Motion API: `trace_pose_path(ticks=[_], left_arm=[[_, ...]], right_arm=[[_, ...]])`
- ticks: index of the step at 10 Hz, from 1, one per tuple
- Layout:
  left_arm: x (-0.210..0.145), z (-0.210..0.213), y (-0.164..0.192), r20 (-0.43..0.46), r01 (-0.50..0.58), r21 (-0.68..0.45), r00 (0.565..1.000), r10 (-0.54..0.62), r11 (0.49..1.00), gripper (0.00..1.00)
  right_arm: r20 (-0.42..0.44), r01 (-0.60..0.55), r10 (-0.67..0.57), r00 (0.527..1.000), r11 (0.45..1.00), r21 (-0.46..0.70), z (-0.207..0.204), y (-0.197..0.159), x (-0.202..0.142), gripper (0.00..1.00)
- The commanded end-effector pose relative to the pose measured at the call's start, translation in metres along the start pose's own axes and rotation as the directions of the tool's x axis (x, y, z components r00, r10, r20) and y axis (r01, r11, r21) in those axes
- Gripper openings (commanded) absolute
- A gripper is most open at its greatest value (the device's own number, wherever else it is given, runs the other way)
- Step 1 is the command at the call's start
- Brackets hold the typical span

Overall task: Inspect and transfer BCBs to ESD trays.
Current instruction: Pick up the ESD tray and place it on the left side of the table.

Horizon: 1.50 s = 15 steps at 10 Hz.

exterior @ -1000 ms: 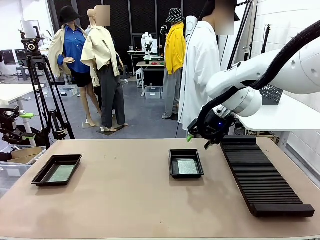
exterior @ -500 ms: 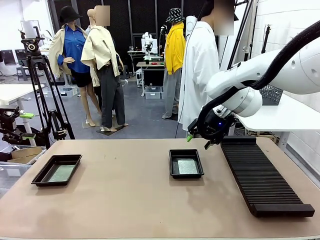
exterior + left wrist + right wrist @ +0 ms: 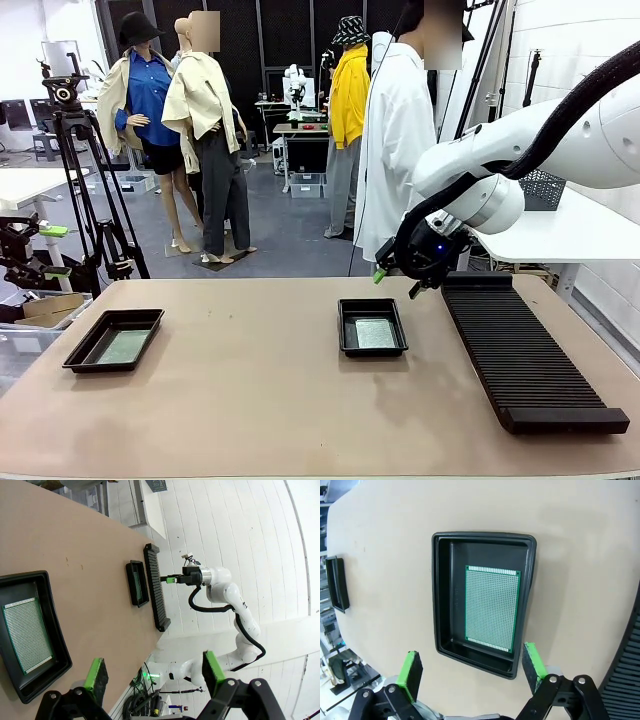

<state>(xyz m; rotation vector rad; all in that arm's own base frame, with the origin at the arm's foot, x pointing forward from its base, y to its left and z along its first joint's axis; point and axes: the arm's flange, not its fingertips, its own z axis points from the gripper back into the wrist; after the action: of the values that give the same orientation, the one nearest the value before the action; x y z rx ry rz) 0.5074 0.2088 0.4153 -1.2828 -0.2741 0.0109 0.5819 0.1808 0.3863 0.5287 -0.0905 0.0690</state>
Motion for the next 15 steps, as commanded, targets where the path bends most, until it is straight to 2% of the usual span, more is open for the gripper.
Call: trace_pose_path(ticks=[1,3,4,6,7,8,11,14,15], left_arm=[[0.002,0.0,-0.003,0.005,-0.012,0.009,1.0,0.012,1.0,1.0],[0.002,0.0,-0.003,0.005,-0.012,0.009,1.0,0.012,1.0,1.0],[0.002,0.0,-0.003,0.005,-0.012,0.009,1.0,0.012,1.0,1.0],[0.002,0.0,-0.003,0.005,-0.012,0.009,1.0,0.012,1.0,1.0],[0.002,0.0,-0.003,0.005,-0.012,0.009,1.0,0.012,1.0,1.0],[0.002,0.0,-0.003,0.005,-0.012,0.009,1.0,0.012,1.0,1.0],[0.002,0.0,-0.003,0.005,-0.012,0.009,1.0,0.012,1.0,1.0],[0.0,0.0,0.0,0.001,0.0,0.0,1.0,0.0,1.0,1.0],[0.006,-0.013,-0.008,-0.015,-0.001,0.029,1.0,0.002,1.0,1.0]], right_arm=[[0.0,0.0,0.0,1.0,1.0,0.0,0.0,0.0,0.0,1.0],[0.07,0.055,-0.056,0.996,0.998,0.011,0.042,-0.015,0.022,1.0],[0.067,0.057,-0.06,0.996,0.997,0.043,0.067,-0.023,0.03,1.0],[0.08,0.131,-0.14,0.987,0.985,0.108,0.111,-0.05,0.048,1.0],[0.097,0.186,-0.197,0.976,0.976,0.113,0.123,-0.071,0.059,1.0],[0.077,0.24,-0.255,0.964,0.957,0.161,0.131,-0.091,0.063,1.0],[0.048,0.348,-0.383,0.923,0.878,0.328,0.159,-0.143,0.047,1.0],[-0.005,0.407,-0.451,0.893,0.802,0.437,0.166,-0.17,0.02,1.0],[-0.005,0.414,-0.464,0.886,0.786,0.459,0.171,-0.176,0.01,1.0]])
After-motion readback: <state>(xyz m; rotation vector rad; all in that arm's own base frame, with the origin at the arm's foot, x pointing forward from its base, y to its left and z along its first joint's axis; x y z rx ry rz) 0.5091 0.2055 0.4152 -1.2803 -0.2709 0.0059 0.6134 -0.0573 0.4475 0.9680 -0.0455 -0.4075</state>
